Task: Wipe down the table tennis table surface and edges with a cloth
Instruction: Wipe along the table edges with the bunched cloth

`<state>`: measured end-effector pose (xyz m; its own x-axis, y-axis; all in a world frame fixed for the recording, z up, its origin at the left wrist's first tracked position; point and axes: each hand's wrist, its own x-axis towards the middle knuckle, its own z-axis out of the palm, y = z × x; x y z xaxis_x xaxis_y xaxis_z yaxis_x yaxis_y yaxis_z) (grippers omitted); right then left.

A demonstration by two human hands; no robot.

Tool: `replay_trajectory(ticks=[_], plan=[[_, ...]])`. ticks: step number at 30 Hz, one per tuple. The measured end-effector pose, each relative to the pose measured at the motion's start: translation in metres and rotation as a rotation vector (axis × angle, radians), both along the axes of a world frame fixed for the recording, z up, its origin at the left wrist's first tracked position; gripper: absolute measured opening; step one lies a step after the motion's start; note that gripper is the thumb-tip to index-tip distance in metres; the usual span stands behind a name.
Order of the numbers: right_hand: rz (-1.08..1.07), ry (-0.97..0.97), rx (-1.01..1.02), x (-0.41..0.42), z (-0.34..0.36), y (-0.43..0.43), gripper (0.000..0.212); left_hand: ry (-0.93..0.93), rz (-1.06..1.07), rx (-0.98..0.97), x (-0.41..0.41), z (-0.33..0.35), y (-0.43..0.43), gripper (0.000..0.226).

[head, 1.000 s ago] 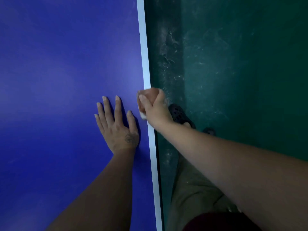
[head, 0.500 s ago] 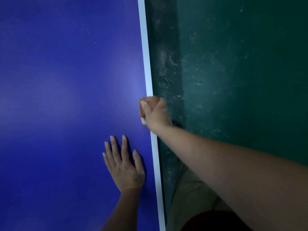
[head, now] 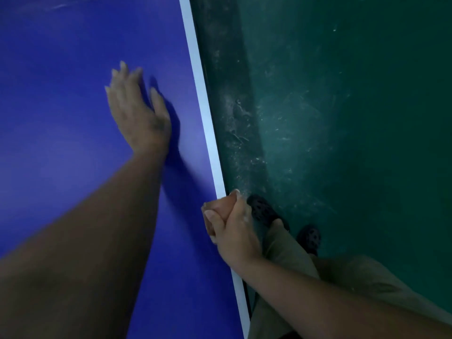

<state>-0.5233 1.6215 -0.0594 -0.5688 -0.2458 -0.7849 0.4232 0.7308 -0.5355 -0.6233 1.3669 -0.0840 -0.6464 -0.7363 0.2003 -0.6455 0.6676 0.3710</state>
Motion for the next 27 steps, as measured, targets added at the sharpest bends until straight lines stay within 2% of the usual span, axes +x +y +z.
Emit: replay_trajectory(ticks=[3, 5, 9, 19, 27], plan=[[-0.055, 0.059, 0.020, -0.025, -0.002, -0.029, 0.092, -0.174, 0.073, 0.029, -0.045, -0.006, -0.029, 0.066], [-0.101, 0.091, -0.001, -0.047, -0.005, -0.051, 0.092, -0.226, 0.123, 0.017, -0.052, -0.013, -0.029, 0.071], [-0.085, 0.134, 0.028, -0.102, -0.013, -0.095, 0.090, -0.249, 0.146, -0.020, -0.053, -0.017, -0.030, 0.071], [-0.140, 0.018, 0.023, -0.235, -0.019, -0.186, 0.077, -0.247, 0.164, -0.050, -0.057, -0.014, -0.030, 0.065], [-0.086, -0.027, 0.022, -0.283, -0.023, -0.212, 0.076, -0.239, 0.162, -0.048, -0.056, -0.017, -0.031, 0.065]])
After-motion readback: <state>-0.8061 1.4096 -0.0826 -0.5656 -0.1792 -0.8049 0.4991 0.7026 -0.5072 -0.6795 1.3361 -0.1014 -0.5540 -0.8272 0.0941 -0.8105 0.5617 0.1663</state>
